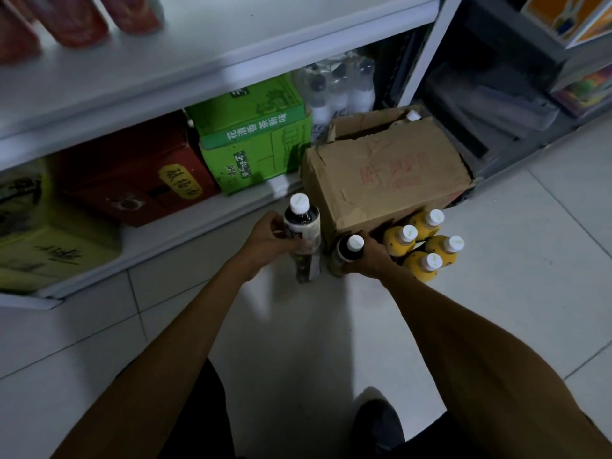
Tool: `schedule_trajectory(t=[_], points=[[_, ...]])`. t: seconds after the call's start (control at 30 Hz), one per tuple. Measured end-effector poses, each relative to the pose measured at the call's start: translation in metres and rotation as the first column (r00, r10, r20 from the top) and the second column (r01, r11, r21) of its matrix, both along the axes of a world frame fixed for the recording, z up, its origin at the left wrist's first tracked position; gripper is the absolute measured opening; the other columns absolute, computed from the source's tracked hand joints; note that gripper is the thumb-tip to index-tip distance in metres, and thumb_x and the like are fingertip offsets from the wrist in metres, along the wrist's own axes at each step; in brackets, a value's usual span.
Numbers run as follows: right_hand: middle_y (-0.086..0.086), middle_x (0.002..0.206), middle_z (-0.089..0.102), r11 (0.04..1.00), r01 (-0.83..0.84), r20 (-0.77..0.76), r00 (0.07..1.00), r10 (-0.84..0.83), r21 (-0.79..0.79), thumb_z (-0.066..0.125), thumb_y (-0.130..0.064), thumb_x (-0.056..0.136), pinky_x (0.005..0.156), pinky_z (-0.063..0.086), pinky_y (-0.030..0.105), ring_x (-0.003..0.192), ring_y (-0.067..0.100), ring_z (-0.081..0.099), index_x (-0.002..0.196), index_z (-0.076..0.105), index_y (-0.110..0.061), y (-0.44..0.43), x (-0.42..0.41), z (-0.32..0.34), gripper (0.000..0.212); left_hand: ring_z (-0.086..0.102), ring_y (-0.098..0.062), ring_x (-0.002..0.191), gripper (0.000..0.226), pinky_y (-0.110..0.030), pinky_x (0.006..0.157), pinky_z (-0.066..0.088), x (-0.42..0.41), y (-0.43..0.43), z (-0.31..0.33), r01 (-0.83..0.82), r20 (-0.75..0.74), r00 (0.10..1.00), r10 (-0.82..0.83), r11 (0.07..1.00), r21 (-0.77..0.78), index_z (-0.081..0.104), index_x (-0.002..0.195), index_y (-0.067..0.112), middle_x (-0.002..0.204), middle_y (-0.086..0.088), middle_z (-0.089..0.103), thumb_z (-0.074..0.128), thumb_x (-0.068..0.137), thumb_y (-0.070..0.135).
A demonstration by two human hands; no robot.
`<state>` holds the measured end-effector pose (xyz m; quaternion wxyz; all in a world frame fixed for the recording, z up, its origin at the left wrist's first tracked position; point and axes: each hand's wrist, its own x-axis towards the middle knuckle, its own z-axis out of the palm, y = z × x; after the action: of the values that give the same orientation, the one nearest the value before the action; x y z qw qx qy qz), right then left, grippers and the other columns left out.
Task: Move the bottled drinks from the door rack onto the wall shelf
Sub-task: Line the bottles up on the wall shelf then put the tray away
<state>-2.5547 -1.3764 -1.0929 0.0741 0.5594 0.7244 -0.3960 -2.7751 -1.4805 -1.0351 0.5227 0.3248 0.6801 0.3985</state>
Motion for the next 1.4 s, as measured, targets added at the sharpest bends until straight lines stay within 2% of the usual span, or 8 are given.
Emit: schedule_trajectory(t=[0.3,0.53,0.7,0.8,0.97,1.07,1.23,1.4], points=[[0.009,0.137,0.054,1.000,-0.019,-0.050,0.999,0.019,0.015,0.087,-0.026,0.069,0.104,0.040,0.036,0.127,0.028,0.050,0.137,0.047,-0.014,-0.007,0.011,0.014,0.079,0.070,-0.019,0.099,0.041,-0.030,0.077,0.056,0.005,-0.019,0.069,-0.248,0.311,0.936,0.165,0.937,0.247,0.062,0.122,0.008,0.108,-0.001,0.073,0.072,0.083,0.017],[-0.001,0.112,0.062,0.992,-0.091,-0.192,0.979,0.072,-0.092,0.084,-0.010,0.072,0.073,0.044,0.008,0.105,0.017,0.060,0.123,0.058,-0.013,-0.001,0.008,0.087,0.058,0.063,-0.020,0.116,0.072,-0.034,0.088,0.052,0.000,-0.009,0.071,-0.358,0.465,0.860,0.213,0.899,0.252,0.047,0.141,0.017,0.130,-0.005,0.063,0.069,0.079,0.046],[0.015,0.112,0.069,0.967,0.041,-0.436,0.887,-0.151,-0.252,0.076,-0.004,0.073,0.086,0.057,0.038,0.103,0.030,0.066,0.111,0.063,-0.010,0.008,0.012,0.161,0.040,0.067,-0.027,0.101,0.078,-0.039,0.085,0.053,0.011,-0.004,0.076,-0.326,0.472,0.862,0.184,0.915,0.238,0.055,0.135,0.015,0.115,-0.008,0.068,0.067,0.073,0.062],[0.021,0.115,0.067,0.947,-0.007,-0.553,0.813,-0.181,-0.320,0.075,-0.019,0.058,0.092,0.053,0.049,0.106,0.038,0.065,0.118,0.060,-0.006,0.008,0.013,0.198,0.063,0.065,-0.025,0.079,0.066,-0.041,0.077,0.053,0.019,-0.003,0.076,-0.311,0.546,0.827,0.134,0.919,0.244,0.058,0.128,0.008,0.092,-0.007,0.067,0.060,0.083,0.056],[0.013,0.116,0.070,0.884,0.031,-0.697,0.603,-0.389,-0.467,0.086,-0.041,0.053,0.088,0.055,0.040,0.104,0.030,0.067,0.119,0.061,-0.013,-0.005,0.017,0.207,0.076,0.061,-0.026,0.068,0.063,-0.035,0.064,0.054,0.028,-0.002,0.079,-0.294,0.571,0.812,0.121,0.930,0.220,0.057,0.124,0.005,0.084,-0.012,0.062,0.056,0.086,0.056],[0.007,0.094,0.072,0.830,0.113,-0.696,0.489,-0.525,-0.546,0.064,-0.051,0.080,0.071,0.058,0.031,0.082,0.021,0.068,0.112,0.062,-0.012,-0.013,0.011,0.204,0.051,0.063,-0.026,0.068,0.058,-0.033,0.063,0.054,0.033,0.000,0.080,-0.258,0.540,0.835,0.106,0.942,0.215,0.058,0.116,0.005,0.083,-0.014,0.063,0.069,0.079,0.048],[0.008,0.082,0.062,0.779,0.130,-0.601,0.563,-0.568,-0.614,0.047,-0.065,0.087,0.078,0.052,0.038,0.071,0.022,0.060,0.116,0.055,-0.008,-0.010,0.014,0.194,0.064,0.068,-0.029,0.084,0.037,-0.045,0.082,0.055,0.040,-0.002,0.075,-0.225,0.430,0.895,0.119,0.953,0.203,0.065,0.110,0.008,0.098,-0.015,0.070,0.076,0.076,0.018],[0.013,0.091,0.062,0.713,0.148,-0.534,0.564,-0.631,-0.686,0.059,-0.065,0.078,0.073,0.055,0.035,0.075,0.024,0.061,0.111,0.057,-0.009,-0.010,0.013,0.181,0.065,0.069,-0.027,0.086,0.051,-0.041,0.068,0.057,0.047,-0.002,0.079,-0.326,0.475,0.857,0.200,0.924,0.199,0.054,0.125,0.008,0.106,-0.011,0.067,0.075,0.080,0.020]])
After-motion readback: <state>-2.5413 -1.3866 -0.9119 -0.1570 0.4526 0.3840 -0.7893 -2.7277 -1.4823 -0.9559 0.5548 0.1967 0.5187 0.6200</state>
